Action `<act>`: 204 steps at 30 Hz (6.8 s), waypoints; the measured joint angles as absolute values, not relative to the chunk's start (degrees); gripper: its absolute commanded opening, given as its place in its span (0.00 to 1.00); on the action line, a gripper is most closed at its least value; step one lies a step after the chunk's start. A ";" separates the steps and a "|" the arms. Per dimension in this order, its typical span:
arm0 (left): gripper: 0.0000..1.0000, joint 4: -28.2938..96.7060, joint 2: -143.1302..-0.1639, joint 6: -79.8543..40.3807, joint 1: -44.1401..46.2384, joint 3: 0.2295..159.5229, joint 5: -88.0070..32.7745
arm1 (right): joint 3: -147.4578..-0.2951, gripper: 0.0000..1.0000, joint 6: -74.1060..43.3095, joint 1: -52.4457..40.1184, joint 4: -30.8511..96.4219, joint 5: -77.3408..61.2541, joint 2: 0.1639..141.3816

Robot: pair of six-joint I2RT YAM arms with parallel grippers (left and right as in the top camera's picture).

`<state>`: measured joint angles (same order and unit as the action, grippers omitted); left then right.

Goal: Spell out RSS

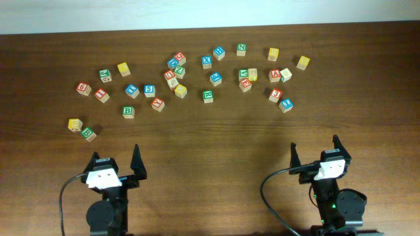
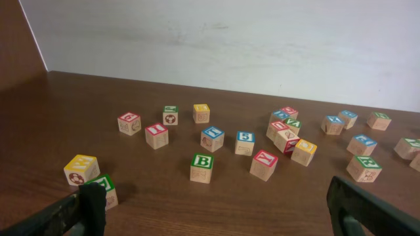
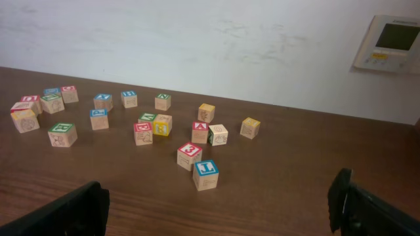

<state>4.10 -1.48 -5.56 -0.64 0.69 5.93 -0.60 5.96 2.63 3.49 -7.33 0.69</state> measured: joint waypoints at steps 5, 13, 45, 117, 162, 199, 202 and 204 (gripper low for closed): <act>0.99 3.95 -1.50 -3.86 -0.93 0.69 7.62 | -0.60 0.98 5.96 2.63 3.49 -7.33 0.69; 0.99 3.90 -1.50 -3.79 -0.93 0.69 7.97 | -0.60 0.98 5.93 2.63 3.49 -7.33 0.69; 0.99 2.85 -16.14 4.51 -1.04 15.75 -17.17 | -0.60 0.98 5.96 2.61 3.55 -7.31 0.84; 0.29 59.13 -143.17 57.47 23.66 123.59 -8.54 | -0.60 0.98 5.93 2.57 3.53 -7.31 0.84; 0.00 50.15 -111.55 -15.07 21.78 90.78 2.35 | -0.60 0.98 5.96 2.57 3.55 -7.31 0.91; 0.44 39.81 -117.67 -24.62 22.44 79.77 8.84 | -0.60 0.98 5.98 2.57 3.55 -7.31 0.91; 0.90 40.93 -117.67 -23.92 22.44 80.03 8.84 | -0.60 0.98 5.93 2.57 3.55 -7.31 0.91; 0.99 43.99 -117.75 -23.24 22.44 82.26 8.82 | -0.60 0.98 5.98 2.57 3.53 -7.31 0.89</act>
